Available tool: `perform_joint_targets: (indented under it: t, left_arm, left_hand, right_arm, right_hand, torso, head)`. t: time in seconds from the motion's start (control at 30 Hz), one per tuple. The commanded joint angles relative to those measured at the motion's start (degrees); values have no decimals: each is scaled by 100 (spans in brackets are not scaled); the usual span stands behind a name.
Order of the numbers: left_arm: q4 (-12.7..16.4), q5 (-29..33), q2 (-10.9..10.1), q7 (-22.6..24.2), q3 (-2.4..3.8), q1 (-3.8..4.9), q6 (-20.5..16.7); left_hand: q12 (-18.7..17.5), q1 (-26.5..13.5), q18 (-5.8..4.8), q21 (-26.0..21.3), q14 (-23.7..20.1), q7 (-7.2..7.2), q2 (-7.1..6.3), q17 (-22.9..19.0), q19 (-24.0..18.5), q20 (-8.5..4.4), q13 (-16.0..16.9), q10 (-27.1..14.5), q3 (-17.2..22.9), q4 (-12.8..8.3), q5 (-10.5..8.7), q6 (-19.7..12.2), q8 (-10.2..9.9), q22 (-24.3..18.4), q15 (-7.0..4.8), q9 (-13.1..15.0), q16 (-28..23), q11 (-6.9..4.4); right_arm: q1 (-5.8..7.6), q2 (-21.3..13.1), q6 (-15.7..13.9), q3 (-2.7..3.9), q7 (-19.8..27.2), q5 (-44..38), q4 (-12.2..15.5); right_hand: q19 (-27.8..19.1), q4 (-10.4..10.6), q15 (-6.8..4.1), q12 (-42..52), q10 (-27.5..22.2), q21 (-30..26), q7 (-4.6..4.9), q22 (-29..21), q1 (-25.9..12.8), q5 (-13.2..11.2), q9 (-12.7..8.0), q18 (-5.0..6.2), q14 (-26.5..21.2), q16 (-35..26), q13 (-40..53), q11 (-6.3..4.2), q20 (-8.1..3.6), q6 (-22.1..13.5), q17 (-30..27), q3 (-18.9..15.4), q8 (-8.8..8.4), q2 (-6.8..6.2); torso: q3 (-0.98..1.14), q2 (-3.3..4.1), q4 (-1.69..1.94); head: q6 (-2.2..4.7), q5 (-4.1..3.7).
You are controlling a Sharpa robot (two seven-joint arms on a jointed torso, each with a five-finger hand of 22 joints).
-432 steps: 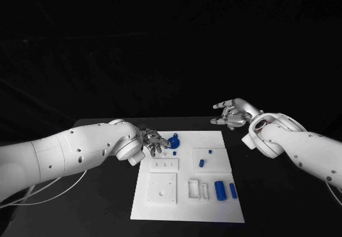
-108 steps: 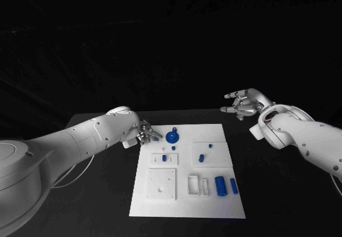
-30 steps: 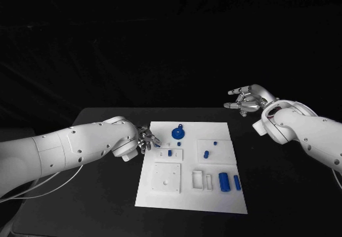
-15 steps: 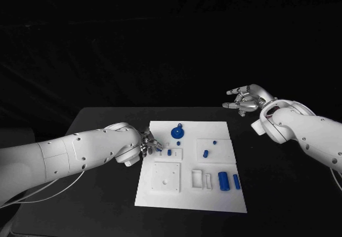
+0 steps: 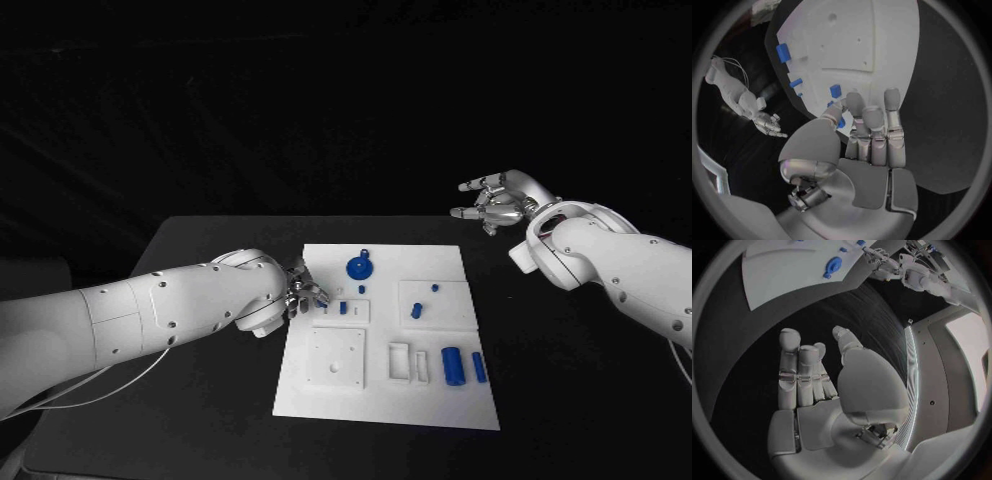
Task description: Assemble the parts on the task board
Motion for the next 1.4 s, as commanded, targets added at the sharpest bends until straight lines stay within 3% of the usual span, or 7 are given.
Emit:
perform_joint_targets:
  t: [0.03, 0.4, 1.4]
  left_arm:
    - [19, -132, 28, -52, 2, -16, 92]
    - [5, -204, 52, -100, 2, -50, 157]
    - [-19, -385, 75, -87, 3, -96, 454]
  left_hand:
    - [70, 32, 14, 78, 16, -565, 70, 15, -2, -53, 25, 207, 283, -253, -36, 853, 41, 118, -43, 707, 48, -96]
    - [136, 51, -22, 220, 35, -564, 89, 40, 15, -113, 58, 206, 286, -221, -116, 826, 38, 117, -74, 622, 108, -117]
    - [179, 143, -33, 348, 38, -552, 86, 43, -9, -135, 82, 206, 235, -136, -281, 792, 37, 109, -85, 438, 148, -119]
  right_arm:
    - [-5, 3, 74, 3, 24, 0, 7]
    - [-6, -10, 79, 3, 20, 0, 15]
    - [-7, -20, 114, 3, 4, 0, 13]
  right_hand:
    - [202, 33, -30, 15, -25, -21, 7, 245, -38, 30, 2, 115, -26, -32, -2, -26, 2, 4, -6, 6, -22, -5]
    - [203, 45, -32, 15, -25, -13, 7, 246, -30, 43, 3, 114, -22, -23, -1, -27, 0, 10, 0, 0, -22, 1]
    - [202, 69, -31, 17, -26, -10, 7, 245, -48, 38, 3, 114, -21, -20, 3, -26, 1, 14, 3, -6, -22, 12]
  torso:
    - [2, 1, -1]
    - [11, -2, 0]
    - [-1, 2, 8]
  head:
    - [-5, -2]
    - [-9, 8]
    - [-26, 8]
